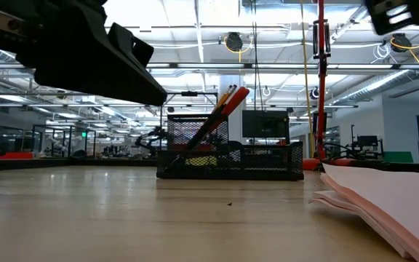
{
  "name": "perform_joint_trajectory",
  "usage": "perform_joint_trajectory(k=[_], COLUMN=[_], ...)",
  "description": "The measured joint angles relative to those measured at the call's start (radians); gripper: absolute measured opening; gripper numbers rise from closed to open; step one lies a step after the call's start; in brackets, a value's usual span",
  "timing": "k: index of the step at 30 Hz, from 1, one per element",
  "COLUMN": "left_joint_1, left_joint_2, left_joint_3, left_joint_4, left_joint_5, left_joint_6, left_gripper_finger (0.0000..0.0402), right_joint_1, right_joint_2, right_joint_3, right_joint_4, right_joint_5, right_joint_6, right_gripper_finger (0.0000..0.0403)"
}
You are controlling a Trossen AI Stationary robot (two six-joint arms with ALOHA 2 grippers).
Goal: Pick and place office supplies into organizer
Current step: Put the black pen into the black desk organizer
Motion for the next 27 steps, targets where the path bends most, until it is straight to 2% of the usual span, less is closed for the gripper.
perform_joint_trajectory(k=[6, 9, 15, 20, 27], left_joint_1=[0.000, 0.000, 0.000, 0.000, 0.000], left_joint_2=[0.000, 0.000, 0.000, 0.000, 0.000], left_joint_3=[0.000, 0.000, 0.000, 0.000, 0.000], left_joint_4=[0.000, 0.001, 0.002, 0.001, -0.001], left_joint_5=[0.000, 0.000, 0.000, 0.000, 0.000], left_joint_6=[0.000, -0.003, -0.022, -0.024, -0.034], left_gripper_finger=[0.0031, 0.0031, 0.0013, 0.0005, 0.0027], right_joint_1=[0.020, 0.026, 0.027, 0.044, 0.093], right_joint_2=[0.070, 0.128, 0.243, 0.320, 0.388], right_joint_3=[0.199, 0.269, 0.289, 0.289, 0.289], right_joint_4=[-0.393, -0.506, -0.532, -0.536, -0.552], right_joint_5=[-0.177, -0.291, -0.491, -0.614, -0.627], right_joint_6=[0.215, 0.259, 0.386, 0.484, 0.518], right_gripper_finger=[0.0160, 0.0160, 0.0160, 0.0160, 0.0160])
